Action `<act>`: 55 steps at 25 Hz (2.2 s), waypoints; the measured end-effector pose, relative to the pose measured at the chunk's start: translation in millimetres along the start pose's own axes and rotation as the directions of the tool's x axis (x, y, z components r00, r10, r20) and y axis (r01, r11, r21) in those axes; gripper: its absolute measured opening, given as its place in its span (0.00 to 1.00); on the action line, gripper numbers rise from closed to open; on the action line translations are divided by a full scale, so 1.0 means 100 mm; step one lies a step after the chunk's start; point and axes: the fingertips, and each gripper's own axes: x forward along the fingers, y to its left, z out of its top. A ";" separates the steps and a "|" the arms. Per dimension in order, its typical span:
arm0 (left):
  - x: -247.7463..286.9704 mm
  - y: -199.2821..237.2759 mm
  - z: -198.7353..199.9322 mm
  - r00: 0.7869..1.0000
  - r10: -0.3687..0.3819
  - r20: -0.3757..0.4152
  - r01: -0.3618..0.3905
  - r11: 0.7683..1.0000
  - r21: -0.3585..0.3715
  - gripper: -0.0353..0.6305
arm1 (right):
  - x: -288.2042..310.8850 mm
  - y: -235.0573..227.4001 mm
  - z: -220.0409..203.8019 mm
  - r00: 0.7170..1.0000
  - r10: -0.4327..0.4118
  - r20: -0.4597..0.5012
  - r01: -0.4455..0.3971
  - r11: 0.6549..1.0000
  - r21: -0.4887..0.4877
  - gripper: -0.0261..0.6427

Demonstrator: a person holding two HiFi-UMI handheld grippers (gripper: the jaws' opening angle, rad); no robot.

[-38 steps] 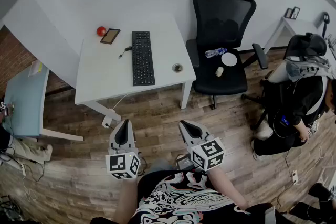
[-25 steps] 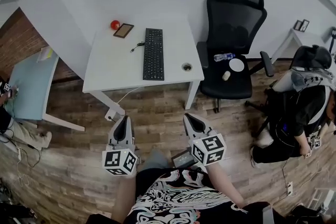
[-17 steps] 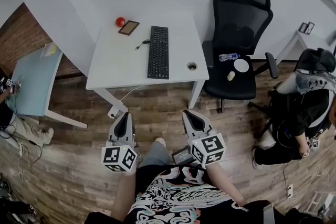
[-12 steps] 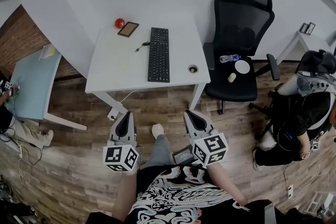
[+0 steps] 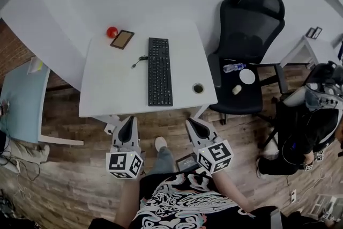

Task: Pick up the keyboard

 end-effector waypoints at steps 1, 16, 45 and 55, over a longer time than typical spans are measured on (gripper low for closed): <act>0.12 0.07 0.02 1.000 0.000 -0.002 0.000 1.000 0.005 0.09 | 0.12 -0.03 0.02 1.000 -0.003 -0.010 0.003 1.000 -0.014 0.08; 1.44 1.09 0.32 1.000 -0.020 -0.010 0.021 0.994 0.106 0.09 | 1.43 -0.60 0.57 0.976 -0.211 0.050 0.216 0.968 -0.125 0.08; 2.43 1.63 0.13 0.992 0.003 -0.123 0.008 0.996 0.086 0.09 | 2.29 -1.28 0.47 0.980 -0.198 -0.022 0.198 0.980 0.017 0.08; 2.78 1.68 -0.28 0.975 -0.038 -0.220 0.046 0.998 0.033 0.09 | 2.52 -1.49 0.22 0.981 -0.182 -0.073 0.189 0.976 0.111 0.08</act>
